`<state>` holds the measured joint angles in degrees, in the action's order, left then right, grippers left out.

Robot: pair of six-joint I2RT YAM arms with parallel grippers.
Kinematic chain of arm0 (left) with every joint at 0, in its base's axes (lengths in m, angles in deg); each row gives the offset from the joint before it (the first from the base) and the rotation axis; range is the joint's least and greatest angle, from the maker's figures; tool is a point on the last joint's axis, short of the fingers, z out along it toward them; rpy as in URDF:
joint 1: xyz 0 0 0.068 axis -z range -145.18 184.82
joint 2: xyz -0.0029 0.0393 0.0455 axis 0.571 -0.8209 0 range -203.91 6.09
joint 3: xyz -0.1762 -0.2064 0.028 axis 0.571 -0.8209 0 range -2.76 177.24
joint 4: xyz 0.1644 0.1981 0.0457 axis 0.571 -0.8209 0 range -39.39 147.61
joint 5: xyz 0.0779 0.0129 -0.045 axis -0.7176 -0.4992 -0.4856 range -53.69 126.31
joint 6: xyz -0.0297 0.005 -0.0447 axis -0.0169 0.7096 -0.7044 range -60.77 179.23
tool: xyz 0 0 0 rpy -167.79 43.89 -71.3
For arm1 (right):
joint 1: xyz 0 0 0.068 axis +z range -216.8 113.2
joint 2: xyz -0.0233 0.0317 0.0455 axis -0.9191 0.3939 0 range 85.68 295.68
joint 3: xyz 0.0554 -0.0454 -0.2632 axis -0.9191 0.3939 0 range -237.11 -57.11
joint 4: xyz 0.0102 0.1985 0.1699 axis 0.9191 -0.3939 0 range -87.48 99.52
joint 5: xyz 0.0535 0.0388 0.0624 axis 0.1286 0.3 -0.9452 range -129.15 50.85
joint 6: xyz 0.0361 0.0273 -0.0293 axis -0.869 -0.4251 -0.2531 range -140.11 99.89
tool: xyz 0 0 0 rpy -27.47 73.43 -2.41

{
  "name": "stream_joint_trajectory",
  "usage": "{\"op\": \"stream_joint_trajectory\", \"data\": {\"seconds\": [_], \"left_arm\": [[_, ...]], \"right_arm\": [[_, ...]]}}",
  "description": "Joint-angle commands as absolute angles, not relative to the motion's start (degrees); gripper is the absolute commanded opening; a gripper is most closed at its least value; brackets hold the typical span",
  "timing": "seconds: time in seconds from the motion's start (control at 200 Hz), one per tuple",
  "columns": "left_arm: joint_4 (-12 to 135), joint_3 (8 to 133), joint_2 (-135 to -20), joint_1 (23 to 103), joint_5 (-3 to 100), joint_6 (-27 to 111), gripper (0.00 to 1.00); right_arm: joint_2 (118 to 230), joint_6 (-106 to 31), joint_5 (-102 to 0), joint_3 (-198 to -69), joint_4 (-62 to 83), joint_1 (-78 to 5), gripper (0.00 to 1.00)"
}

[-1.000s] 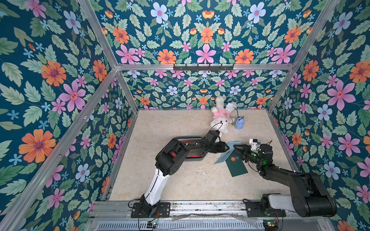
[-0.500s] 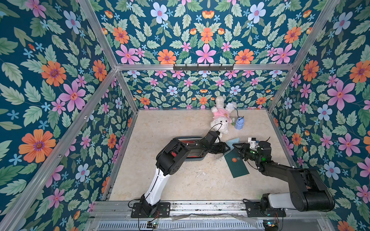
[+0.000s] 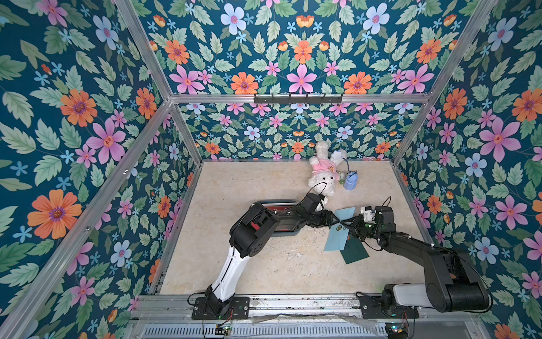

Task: Put the sealed envelopes into the storage box
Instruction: Pick up the envelope from the center of the board.

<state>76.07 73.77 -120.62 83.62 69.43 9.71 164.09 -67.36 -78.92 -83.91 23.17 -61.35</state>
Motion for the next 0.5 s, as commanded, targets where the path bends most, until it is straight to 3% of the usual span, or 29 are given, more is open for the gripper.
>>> {"op": "stream_joint_trajectory", "data": {"seconds": [0.0,0.04,0.25,0.495], "left_arm": [[66.5,73.8,-119.86,83.61,66.62,10.9,0.57],[65.25,74.51,-119.11,83.62,65.82,11.91,0.57],[57.58,77.45,-109.96,83.45,57.52,18.71,0.61],[53.53,68.7,-92.45,78.11,49.17,21.5,0.62]], "right_arm": [[163.15,-57.21,-74.56,-87.76,12.09,-61.29,0.05],[162.23,-54.89,-73.03,-88.95,9.66,-61.3,0.0],[155.27,-45.75,-69.25,-94.54,2.86,-60.37,0.0],[152.1,-28.6,-63.69,-106.7,-0.87,-48.23,0.0]]}}
